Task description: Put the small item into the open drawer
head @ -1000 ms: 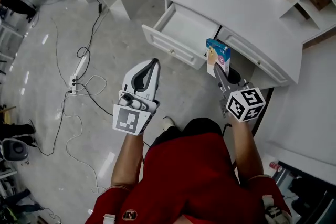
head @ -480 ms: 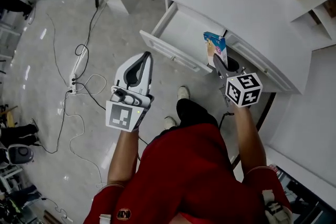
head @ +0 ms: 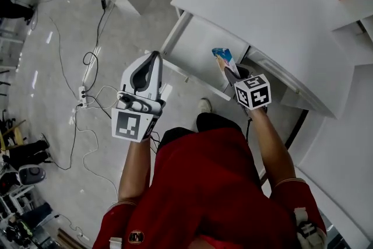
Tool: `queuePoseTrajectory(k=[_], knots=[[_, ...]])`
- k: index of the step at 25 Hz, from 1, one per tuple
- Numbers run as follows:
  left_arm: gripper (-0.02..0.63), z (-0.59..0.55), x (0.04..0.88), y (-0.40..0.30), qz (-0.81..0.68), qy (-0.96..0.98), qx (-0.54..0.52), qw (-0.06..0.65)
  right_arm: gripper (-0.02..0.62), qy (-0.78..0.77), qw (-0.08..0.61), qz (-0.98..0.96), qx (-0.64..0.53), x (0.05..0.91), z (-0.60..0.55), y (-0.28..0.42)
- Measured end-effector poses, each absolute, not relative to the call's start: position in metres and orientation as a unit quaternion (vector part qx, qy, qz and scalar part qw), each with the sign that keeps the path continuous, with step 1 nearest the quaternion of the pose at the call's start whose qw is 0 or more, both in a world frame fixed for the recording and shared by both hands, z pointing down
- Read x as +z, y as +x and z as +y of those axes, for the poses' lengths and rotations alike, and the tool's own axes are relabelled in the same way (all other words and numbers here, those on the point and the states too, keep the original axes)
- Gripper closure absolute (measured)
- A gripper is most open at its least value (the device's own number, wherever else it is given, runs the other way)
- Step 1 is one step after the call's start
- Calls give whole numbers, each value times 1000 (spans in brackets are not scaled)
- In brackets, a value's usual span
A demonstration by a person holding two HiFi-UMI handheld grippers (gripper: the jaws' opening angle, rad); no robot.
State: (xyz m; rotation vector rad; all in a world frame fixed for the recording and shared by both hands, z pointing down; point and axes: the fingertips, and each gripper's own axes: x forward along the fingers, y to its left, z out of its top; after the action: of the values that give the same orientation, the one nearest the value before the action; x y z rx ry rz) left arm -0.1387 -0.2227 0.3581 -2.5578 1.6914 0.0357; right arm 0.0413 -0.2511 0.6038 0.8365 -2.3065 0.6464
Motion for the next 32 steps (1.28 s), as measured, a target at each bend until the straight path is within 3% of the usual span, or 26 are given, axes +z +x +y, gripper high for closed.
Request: queuePoseTrajectory(k=[13,32], knots=[[606,-271,374,-163,555,-832,-2,11,522,257,409,-823,299,696,-266,14],[606,-295,383,-182,521,-853,4,10,515,208,536,-760,303,762,-247,-3]])
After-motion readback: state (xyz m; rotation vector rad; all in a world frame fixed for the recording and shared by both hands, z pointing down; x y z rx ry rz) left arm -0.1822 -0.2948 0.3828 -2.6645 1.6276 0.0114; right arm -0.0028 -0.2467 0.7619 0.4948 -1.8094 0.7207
